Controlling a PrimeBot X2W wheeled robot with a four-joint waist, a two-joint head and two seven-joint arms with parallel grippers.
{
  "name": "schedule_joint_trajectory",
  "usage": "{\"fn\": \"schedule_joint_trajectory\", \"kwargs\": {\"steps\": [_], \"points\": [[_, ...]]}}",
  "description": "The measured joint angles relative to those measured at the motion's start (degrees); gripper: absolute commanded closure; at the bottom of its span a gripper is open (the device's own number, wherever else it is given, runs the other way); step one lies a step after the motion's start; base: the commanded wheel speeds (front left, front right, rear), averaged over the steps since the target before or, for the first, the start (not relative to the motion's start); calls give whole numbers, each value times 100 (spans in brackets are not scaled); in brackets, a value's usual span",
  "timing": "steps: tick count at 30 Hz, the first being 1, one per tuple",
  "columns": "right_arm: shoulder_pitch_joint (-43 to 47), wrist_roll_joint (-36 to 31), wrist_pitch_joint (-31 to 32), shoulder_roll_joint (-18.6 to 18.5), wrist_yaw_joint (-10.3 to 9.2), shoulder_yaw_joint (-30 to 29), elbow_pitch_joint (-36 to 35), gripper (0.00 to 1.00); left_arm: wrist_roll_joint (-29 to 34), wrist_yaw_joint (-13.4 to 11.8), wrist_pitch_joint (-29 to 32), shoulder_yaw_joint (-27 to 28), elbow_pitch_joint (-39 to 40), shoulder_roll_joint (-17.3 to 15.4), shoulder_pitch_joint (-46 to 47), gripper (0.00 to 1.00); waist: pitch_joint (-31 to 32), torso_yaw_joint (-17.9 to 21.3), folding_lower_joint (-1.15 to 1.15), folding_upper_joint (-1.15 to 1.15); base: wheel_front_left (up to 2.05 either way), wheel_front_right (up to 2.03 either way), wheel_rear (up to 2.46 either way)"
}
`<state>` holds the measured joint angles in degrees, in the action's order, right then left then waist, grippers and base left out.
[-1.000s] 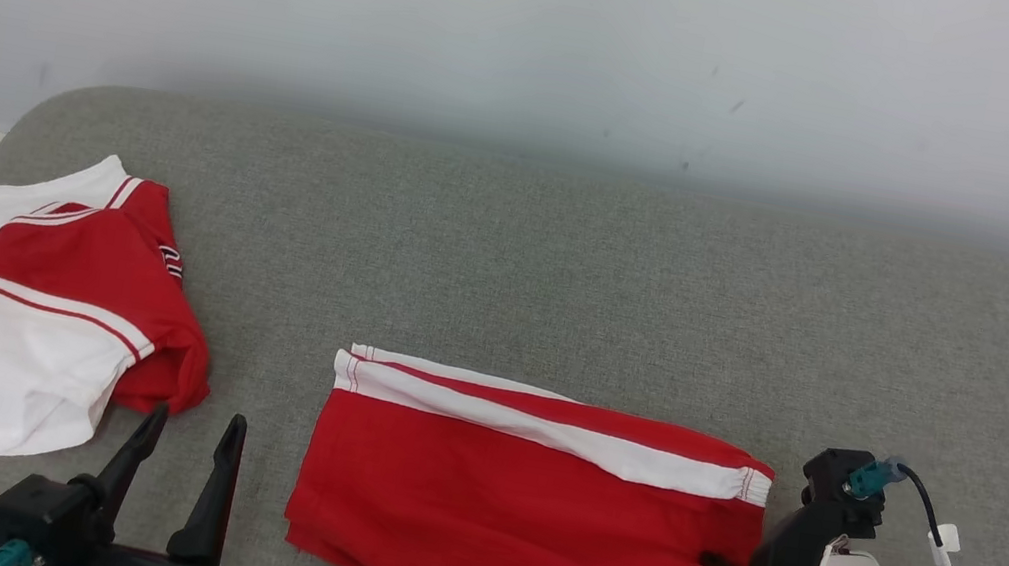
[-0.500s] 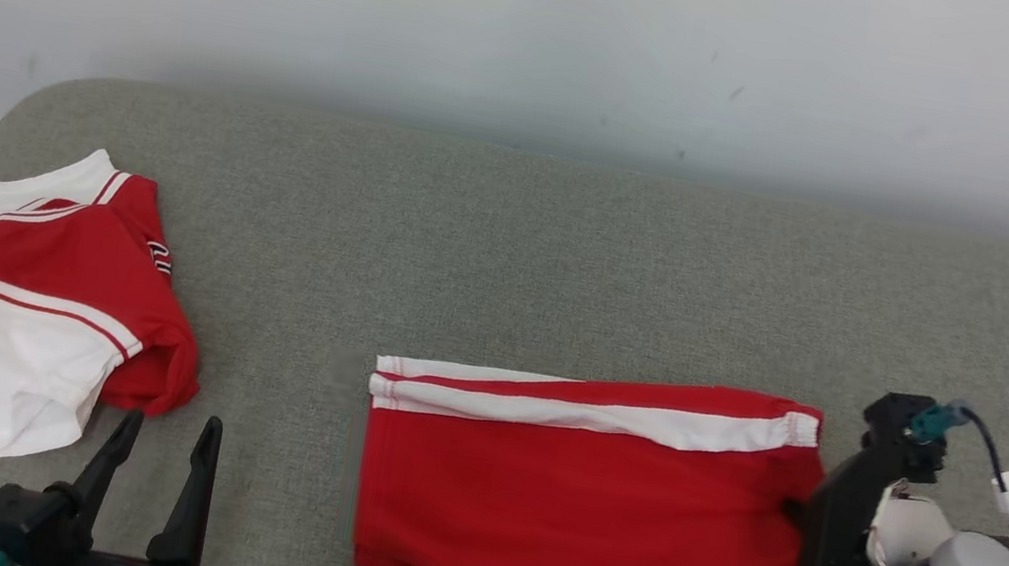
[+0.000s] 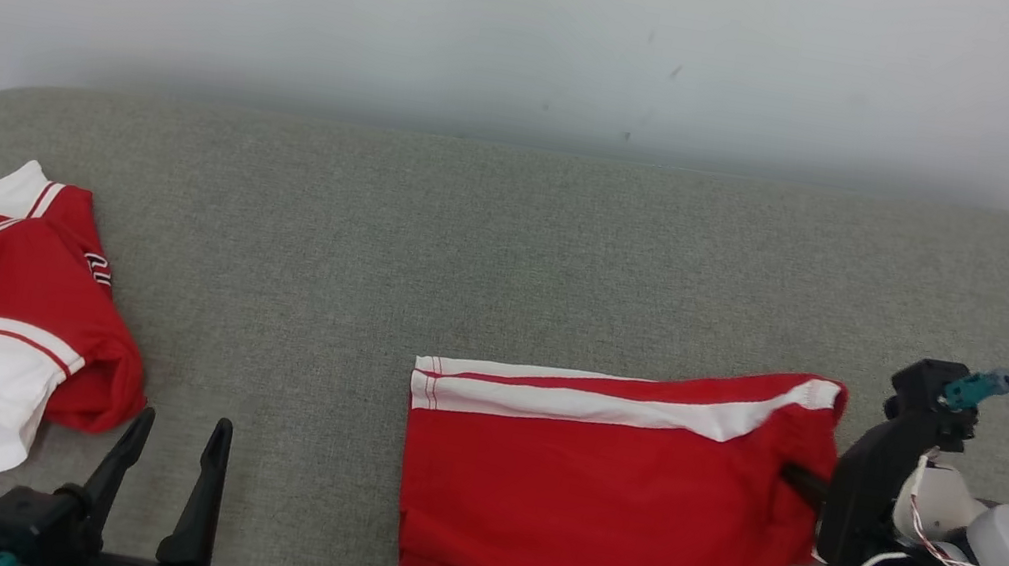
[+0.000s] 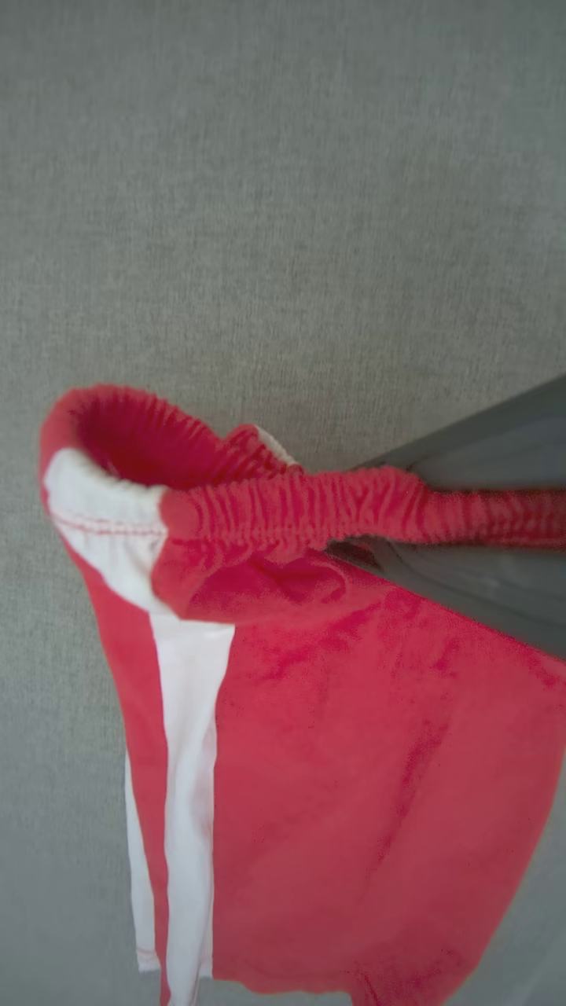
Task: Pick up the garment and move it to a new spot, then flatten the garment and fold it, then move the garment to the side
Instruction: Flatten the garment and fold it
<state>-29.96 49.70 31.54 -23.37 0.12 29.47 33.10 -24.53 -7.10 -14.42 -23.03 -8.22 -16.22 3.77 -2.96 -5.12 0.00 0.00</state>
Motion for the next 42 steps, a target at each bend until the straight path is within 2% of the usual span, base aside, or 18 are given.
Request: {"fn": "schedule_joint_trajectory", "kwargs": {"steps": [4, 6, 13, 17, 30, 35, 42], "points": [[-2, 591, 257, 331, 342, -114, -337, 100, 14, 1, 0, -35, -43, 30, 4, 0, -5, 67, 0, 0, 0, 0, 0], [-4, 779, 404, 394, 443, -133, -454, 100, 51, 5, 0, -54, -101, 70, 10, 0, 17, 75, 0, 0, 0, 0, 0], [-5, 1378, 842, 588, 476, -253, -850, 100, 51, 14, 0, -162, -233, 151, 16, 0, 122, 43, 0, 0, 0, 0, 0], [-5, 1477, 1032, 656, 469, -250, -976, 100, 49, 62, 0, -181, -271, 181, 24, 0, 150, -32, 0, 0, 0, 0, 0], [-160, 1519, 1343, 918, 37, -177, -1023, 100, 49, 158, 1, -303, -444, 338, 191, 0, 116, -416, 0, 0, 0, 0, 0], [-260, 1527, 1443, 1039, -164, -160, -823, 100, 48, 188, 1, -354, -567, 379, 269, 0, 93, -574, 0, 0, 0, 0, 0], [-272, 1527, 1493, 1102, -314, -113, -659, 100, 48, 214, 1, -388, -675, 479, 342, 0, 87, -783, 0, 0, 0, 0, 0]]}}
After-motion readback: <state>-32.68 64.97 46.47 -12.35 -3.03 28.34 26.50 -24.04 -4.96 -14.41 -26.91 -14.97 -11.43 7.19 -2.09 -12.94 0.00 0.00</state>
